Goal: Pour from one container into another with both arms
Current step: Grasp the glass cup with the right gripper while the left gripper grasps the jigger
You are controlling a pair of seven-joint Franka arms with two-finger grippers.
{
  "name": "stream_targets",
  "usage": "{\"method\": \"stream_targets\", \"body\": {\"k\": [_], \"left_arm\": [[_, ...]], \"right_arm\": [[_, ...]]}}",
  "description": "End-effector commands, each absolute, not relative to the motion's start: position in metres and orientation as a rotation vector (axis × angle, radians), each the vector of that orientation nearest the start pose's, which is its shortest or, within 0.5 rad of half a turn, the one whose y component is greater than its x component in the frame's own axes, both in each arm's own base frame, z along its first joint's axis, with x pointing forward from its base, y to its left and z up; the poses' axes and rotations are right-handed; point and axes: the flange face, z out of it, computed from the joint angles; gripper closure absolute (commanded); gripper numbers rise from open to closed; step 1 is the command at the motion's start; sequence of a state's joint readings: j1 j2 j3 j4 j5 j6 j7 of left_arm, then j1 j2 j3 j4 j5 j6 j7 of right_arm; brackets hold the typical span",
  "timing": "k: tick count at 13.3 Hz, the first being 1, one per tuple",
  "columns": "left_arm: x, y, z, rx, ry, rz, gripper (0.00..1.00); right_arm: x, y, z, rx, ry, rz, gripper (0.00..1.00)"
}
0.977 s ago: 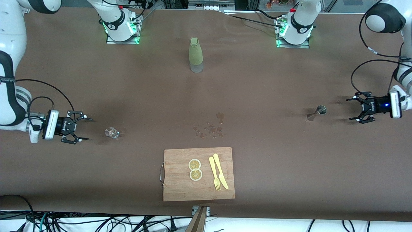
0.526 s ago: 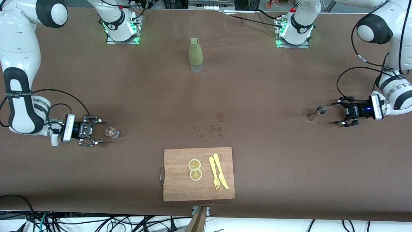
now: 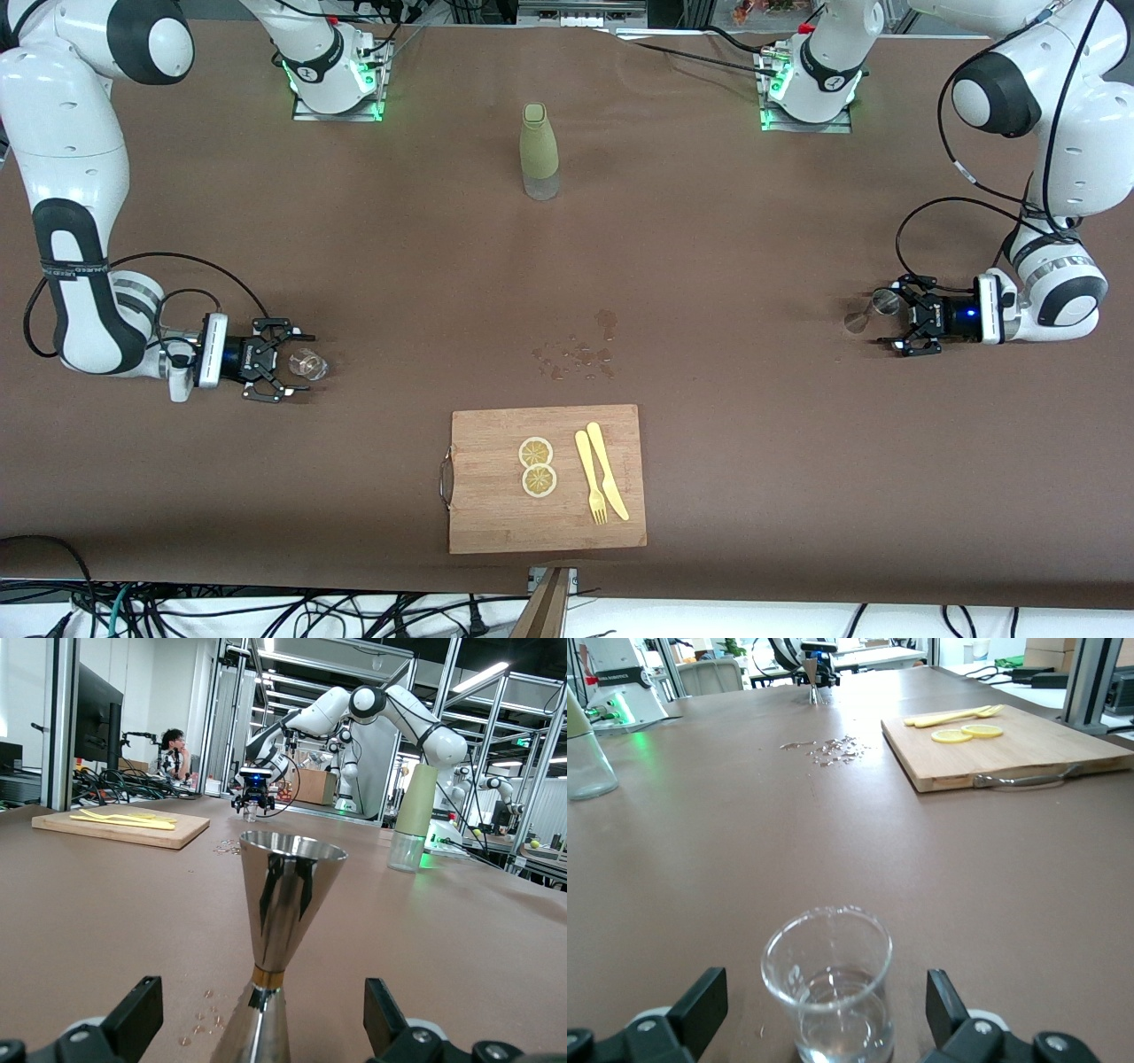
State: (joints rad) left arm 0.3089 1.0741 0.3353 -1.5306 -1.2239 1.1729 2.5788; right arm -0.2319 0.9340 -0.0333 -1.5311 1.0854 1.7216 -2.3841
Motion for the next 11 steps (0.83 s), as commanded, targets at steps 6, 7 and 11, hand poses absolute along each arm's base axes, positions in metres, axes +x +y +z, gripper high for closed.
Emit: {"method": "stream_targets", "body": {"k": [6, 7, 11], "left_arm": [[0.536, 0.194, 0.054, 1.274, -1.190, 1.049, 0.02], [0.536, 0.194, 0.054, 1.275, -1.189, 1.048, 0.08], [0.535, 0.196, 0.057, 1.266, -1.184, 1.046, 0.07]], "right_arm": [[0.641, -0.081, 0.089, -1.526, -1.444, -0.906, 0.03], [0.641, -0.080, 0.087, -1.519, -1.450, -0.910, 0.08], [0.642, -0.070, 0.081, -1.507, -1.415, -0.953, 0.35]]}}
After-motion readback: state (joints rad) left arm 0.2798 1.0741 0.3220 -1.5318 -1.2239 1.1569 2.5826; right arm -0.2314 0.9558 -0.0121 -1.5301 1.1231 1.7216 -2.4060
